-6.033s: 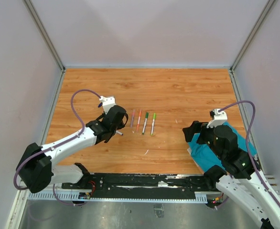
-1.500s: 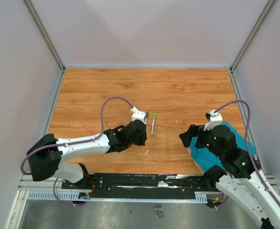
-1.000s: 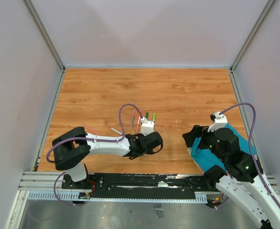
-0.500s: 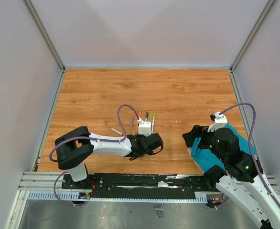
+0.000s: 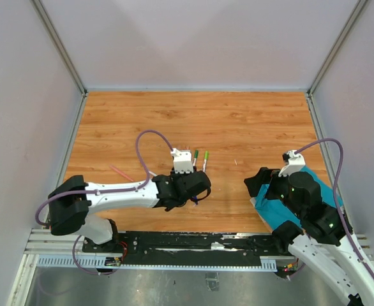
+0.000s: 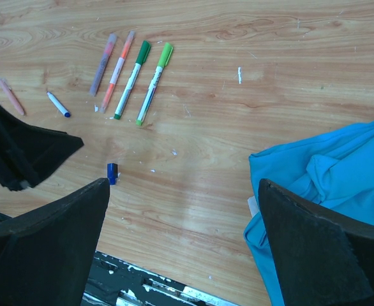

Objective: Insert the pens into the pen caps
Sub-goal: Pick up the pen from the center of the board.

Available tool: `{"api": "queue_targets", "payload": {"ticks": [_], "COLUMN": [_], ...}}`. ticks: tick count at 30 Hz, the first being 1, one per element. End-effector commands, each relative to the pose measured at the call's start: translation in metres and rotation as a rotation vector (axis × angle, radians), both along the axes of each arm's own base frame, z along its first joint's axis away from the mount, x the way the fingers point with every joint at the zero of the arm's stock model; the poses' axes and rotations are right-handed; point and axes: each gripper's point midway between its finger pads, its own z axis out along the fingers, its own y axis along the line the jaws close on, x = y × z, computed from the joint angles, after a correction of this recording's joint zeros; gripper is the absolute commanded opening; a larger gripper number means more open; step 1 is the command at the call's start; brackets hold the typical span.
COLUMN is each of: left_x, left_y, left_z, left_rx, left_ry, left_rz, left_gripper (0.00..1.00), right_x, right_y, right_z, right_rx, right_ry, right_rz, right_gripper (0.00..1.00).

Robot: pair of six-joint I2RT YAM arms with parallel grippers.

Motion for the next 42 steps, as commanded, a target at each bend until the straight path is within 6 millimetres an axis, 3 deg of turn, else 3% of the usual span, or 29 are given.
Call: {"api": "queue_targets", "payload": {"ticks": [1,7,12,18,31,42], "left_x": [0.015,0.034,0.049,0.066,0.081,0.074], "left_y": [0.038,0.080,0.111,0.138,0.142,0.150], "left_z": [0.023,0.012,0.008,-0.004,-0.039,-0.065], "left_rx": [-0.024,-0.084,-0.068,-0.061,-0.016,0.044], "left_ry": [-0.095,-0.042,-0.042,-0.018,0.057,0.108], "left_rz": [0.173,0.303,0.403,0.493,0.511,0.518], "left_gripper": [0.43,0.43,0.55,0.61,0.63,0.52], "right_x": [0.001,0.002,0.002,0.001,-0.001,0.000], "right_y": [-0.005,0.000,0.000,0.002,0.004,0.006], "right_z": [-0.003,-0.004,-0.008,-0.010,-0.015,-0.016], "right_rx": [-0.002,-0.002,-0.008,-0.011,-0.009,-0.006], "right_ry": [0.004,0.015,0.019,0.027,0.041,0.047], "right_rz": [-0.031,-0.009,-0.007,0.007,0.018,0.022], "right_gripper": [0.99,0.99,0.99,0.99,0.99,0.99]}}
